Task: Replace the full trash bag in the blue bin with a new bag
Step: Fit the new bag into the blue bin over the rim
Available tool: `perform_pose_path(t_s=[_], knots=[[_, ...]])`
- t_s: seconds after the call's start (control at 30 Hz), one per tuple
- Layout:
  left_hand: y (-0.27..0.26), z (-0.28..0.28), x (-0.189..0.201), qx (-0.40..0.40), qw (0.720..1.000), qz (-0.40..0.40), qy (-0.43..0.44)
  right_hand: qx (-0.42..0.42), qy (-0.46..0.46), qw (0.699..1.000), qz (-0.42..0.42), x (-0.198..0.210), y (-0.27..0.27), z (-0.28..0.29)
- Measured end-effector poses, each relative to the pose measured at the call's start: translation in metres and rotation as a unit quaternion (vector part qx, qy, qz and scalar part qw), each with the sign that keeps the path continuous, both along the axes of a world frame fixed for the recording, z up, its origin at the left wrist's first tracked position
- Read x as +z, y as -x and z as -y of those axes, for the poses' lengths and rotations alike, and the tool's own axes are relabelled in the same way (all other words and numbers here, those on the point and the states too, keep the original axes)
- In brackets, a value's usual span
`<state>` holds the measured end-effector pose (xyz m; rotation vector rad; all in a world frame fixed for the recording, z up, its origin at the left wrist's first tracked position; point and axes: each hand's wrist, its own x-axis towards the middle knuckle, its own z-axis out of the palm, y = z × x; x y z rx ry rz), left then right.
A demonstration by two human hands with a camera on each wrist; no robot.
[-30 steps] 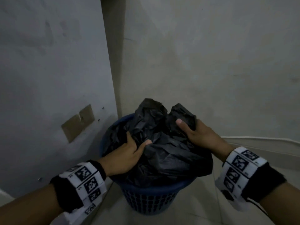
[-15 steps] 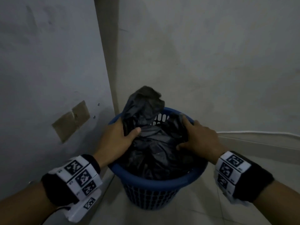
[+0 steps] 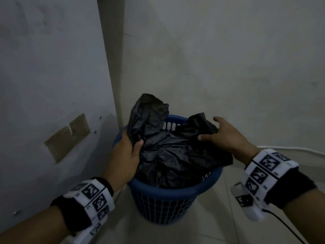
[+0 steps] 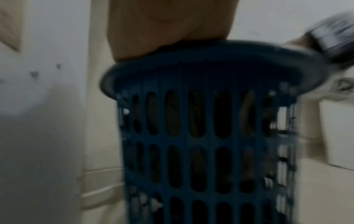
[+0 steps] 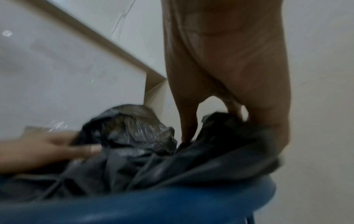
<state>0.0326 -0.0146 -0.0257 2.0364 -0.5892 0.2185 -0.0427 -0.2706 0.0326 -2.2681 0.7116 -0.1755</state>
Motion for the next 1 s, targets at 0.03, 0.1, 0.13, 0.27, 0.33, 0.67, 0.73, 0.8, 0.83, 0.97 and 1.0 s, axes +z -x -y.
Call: perform_pose_path(t_s=[0.03,0.1,0.13,0.27,0.33,0.67,0.73,0.8,0.83,0.97,1.0], knots=[[-0.009,0.002,0.002,-0.006,1.0,-0.005,-0.001,0.007,-0.009,1.0,-0.006,0.002,0.002,0.002],[-0.028,0.004,0.007,0.006,1.0,-0.001,-0.004,0.018,0.016,1.0,-0.017,0.001,0.006,0.003],[-0.036,0.005,0.008,0.029,0.999,0.009,-0.011,0.014,0.031,0.999,-0.013,0.0,0.007,0.002],[-0.051,0.005,0.013,0.126,0.992,-0.018,-0.011,-0.017,0.019,0.999,0.04,-0.006,0.008,-0.002],[-0.055,0.004,0.02,0.135,0.987,-0.076,0.035,-0.048,-0.027,0.995,0.079,-0.008,0.008,0.001],[-0.002,-0.024,0.03,0.012,0.909,-0.321,0.264,-0.15,-0.173,0.954,0.196,-0.013,0.008,0.011],[0.016,-0.028,0.019,-0.016,0.91,-0.323,0.259,-0.151,-0.159,0.955,0.197,-0.014,0.012,0.01],[0.031,-0.031,0.008,-0.026,0.916,-0.316,0.244,-0.142,-0.126,0.963,0.189,-0.015,0.016,0.009],[0.036,-0.033,-0.001,-0.027,0.92,-0.316,0.23,-0.132,-0.107,0.97,0.175,-0.016,0.019,0.008],[0.054,-0.029,-0.019,-0.048,0.927,-0.328,0.175,-0.061,-0.082,0.993,0.06,-0.016,0.034,0.014],[0.056,-0.026,-0.024,-0.051,0.932,-0.321,0.158,-0.039,-0.097,0.994,0.043,-0.016,0.038,0.017]])
